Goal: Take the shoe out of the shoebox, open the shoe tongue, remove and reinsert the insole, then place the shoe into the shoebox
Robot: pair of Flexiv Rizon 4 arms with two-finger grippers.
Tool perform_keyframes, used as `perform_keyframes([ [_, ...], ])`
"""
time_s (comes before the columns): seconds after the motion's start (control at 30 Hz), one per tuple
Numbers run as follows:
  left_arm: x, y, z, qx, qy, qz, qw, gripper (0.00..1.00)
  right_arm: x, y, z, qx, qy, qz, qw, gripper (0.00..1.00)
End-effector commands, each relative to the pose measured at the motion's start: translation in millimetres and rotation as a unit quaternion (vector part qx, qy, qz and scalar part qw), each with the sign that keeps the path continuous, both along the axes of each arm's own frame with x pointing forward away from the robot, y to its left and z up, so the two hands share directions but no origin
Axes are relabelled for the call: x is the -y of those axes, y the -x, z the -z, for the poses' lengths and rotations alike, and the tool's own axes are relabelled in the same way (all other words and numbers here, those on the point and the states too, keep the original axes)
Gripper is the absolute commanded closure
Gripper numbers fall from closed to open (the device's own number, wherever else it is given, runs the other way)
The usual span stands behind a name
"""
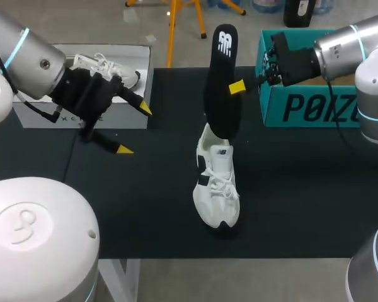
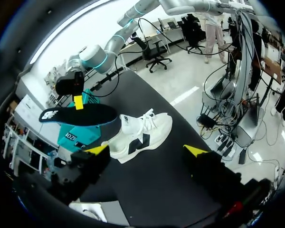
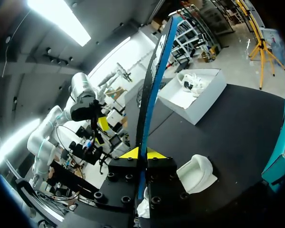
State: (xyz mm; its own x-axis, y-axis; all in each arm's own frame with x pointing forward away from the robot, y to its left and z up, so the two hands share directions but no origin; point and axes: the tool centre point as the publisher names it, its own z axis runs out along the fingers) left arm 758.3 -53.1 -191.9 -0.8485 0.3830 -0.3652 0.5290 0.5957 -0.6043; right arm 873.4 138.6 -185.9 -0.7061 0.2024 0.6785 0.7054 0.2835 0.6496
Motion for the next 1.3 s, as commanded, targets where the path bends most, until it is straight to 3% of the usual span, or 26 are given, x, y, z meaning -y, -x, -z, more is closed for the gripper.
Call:
perform_keyframes([
  [0.03,8,0.3,-6,0.007,-0.084,-0.03,0.996,0.0,-1,-0.5,0,0.0,0.001,0.0,1.0,1.0],
  [0.1,7,0.6,-5,0.001,-0.117,-0.038,0.992,0.0,-1,-0.5,0,0.0,0.001,0.0,1.0,1.0],
  [0.27,-15,2.3,8,-0.014,-0.139,-0.05,0.989,0.0,-1,-0.5,0,0.0,0.001,0.0,1.0,1.0],
  [0.63,-51,-6.4,28,-0.029,-0.104,-0.05,0.993,0.0,-1,-0.5,0,0.0,0.001,0.0,1.0,1.0],
  [0.93,-46,-20.8,31,-0.084,-0.114,-0.101,0.985,0.0,-1,-0.5,0,0.0,0.001,0.0,1.0,1.0],
  [1.3,-46,-20.8,31,-0.084,-0.114,-0.101,0.985,0.0,-1,-0.5,0,0.0,0.001,0.0,1.0,1.0],
])
